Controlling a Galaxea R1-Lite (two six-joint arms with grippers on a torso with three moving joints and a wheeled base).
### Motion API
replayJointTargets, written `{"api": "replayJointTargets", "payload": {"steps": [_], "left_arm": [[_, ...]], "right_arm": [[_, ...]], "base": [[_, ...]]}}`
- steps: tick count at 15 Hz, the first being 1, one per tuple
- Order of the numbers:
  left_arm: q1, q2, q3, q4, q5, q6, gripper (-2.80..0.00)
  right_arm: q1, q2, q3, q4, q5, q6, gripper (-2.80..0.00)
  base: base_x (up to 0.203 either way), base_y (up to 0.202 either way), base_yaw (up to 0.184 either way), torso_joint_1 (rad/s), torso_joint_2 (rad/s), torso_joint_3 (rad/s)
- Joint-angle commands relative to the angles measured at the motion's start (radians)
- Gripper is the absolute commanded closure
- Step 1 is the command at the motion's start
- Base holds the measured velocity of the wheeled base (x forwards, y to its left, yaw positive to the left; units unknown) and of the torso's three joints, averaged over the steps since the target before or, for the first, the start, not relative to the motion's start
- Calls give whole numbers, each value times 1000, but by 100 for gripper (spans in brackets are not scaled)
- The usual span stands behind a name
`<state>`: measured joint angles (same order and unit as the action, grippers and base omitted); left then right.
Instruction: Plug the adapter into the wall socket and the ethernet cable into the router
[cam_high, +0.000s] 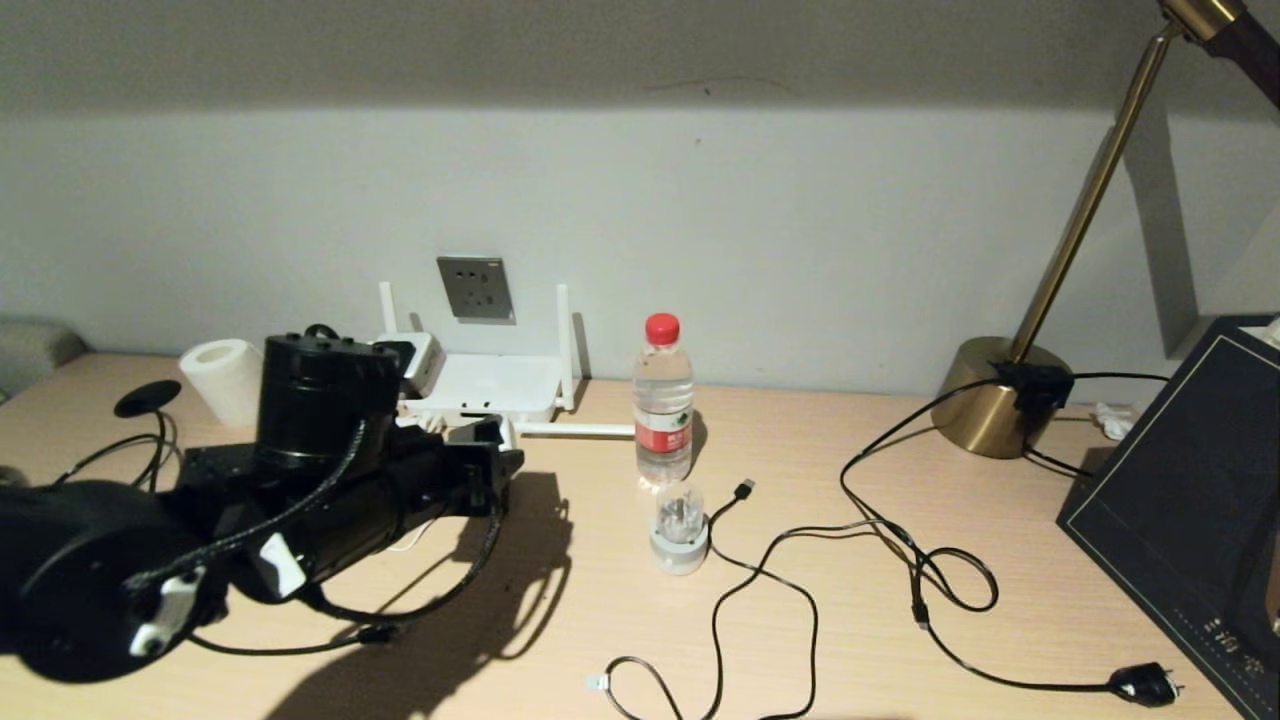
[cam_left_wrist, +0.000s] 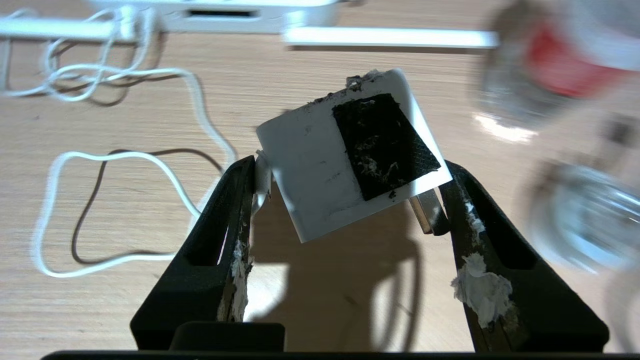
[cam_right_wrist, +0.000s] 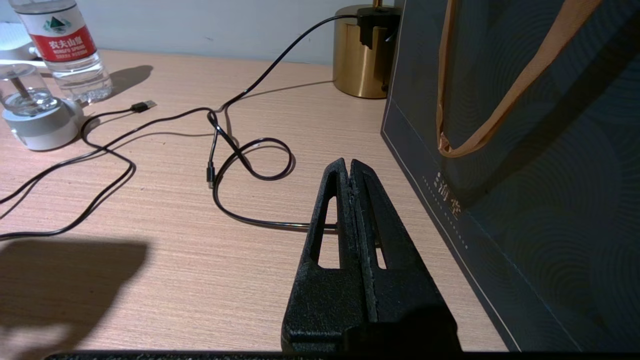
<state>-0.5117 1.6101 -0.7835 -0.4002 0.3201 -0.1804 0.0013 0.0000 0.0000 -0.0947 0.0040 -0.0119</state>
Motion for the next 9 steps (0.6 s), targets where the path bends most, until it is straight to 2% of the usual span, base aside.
{"api": "replayJointTargets", "payload": {"steps": [1,2,3,5,7,9], "left_arm": [[-45,-107,15,-4,-87,9,0],[-54,-110,14,-5,-135,47,0],[-51,-99,7,-13,-154,97,0],[-47,-77,-67,-18,-238,216,0],[-53,-60,-118,-20,-352,369,0],[-71,-46,-147,-59,-451,533,0]], "right_arm": [[0,1,35,0,1,0,0],[0,2,35,0,1,0,0],[0,2,36,0,-1,-2,0],[0,2,37,1,0,-16,0],[0,2,19,4,1,-8,0],[1,64,-132,34,35,60,0]], "base": [[0,0,0,0,0,0],[0,0,0,0,0,0],[0,0,0,0,0,0],[0,0,0,0,0,0],[0,0,0,0,0,0],[0,0,0,0,0,0]]}}
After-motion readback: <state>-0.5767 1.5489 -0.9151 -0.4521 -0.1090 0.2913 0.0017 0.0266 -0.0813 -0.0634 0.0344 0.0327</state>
